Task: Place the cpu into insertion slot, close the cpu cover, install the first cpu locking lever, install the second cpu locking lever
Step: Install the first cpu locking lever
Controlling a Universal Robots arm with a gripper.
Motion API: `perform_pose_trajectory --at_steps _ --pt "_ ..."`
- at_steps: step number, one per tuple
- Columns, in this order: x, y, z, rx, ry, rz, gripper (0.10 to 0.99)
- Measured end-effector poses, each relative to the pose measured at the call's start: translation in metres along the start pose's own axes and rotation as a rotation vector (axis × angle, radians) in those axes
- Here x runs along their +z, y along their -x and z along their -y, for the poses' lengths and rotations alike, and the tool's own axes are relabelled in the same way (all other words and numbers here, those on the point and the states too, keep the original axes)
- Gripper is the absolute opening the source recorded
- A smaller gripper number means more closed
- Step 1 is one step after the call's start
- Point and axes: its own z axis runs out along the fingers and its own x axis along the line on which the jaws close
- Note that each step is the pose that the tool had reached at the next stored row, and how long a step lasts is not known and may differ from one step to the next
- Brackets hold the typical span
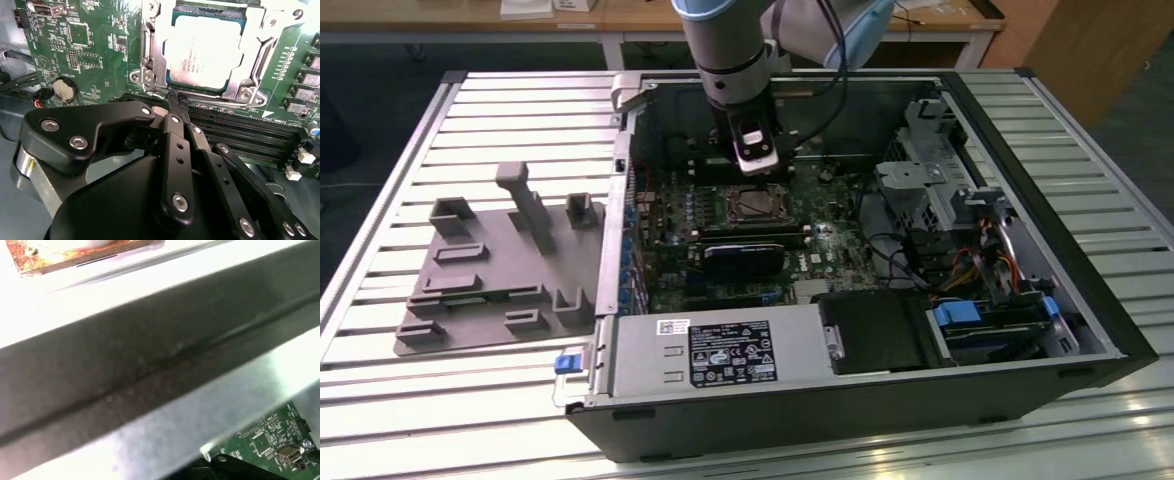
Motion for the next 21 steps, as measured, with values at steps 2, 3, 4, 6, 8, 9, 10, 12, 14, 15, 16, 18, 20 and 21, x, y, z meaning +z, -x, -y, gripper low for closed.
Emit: perform_pose_trajectory --at_steps 2,3,4,6,8,9,10,12,14,15,16,18,20,21 --pt "-0.0013 0.0003 -0.0003 0.0 0.0 0.0 0.102" --pt "-0.0022 0.0004 -0.0005 0.0 0.0 0.0 0.102" --pt "-0.0031 0.0006 -0.0007 0.0 0.0 0.0 0.102" --pt "-0.0048 0.0009 -0.001 0.0 -0.001 0.0003 0.102" --pt "-0.007 0.0013 -0.0015 -0.001 -0.002 0.0009 0.102" --pt "-0.0086 0.0016 -0.0018 -0.001 -0.002 0.001 0.102" --pt "-0.01 0.0018 -0.0021 -0.001 -0.002 0.001 0.102" --pt "-0.0127 0.0023 -0.0028 -0.001 -0.002 0.001 0.102" --pt "-0.0144 0.0026 -0.0031 -0.001 -0.006 0.0029 0.102" --pt "-0.015 0.0027 -0.0033 -0.002 -0.009 0.0045 0.102" --pt "-0.0154 0.0028 -0.0034 -0.003 -0.012 0.006 0.102" --pt "-0.0156 0.0028 -0.0034 -0.004 -0.02 0.0098 0.102" --pt "-0.0157 0.0029 -0.0033 -0.007 -0.037 0.0177 0.102" --pt "-0.0156 0.0029 -0.0034 -0.009 -0.043 0.0207 0.102"
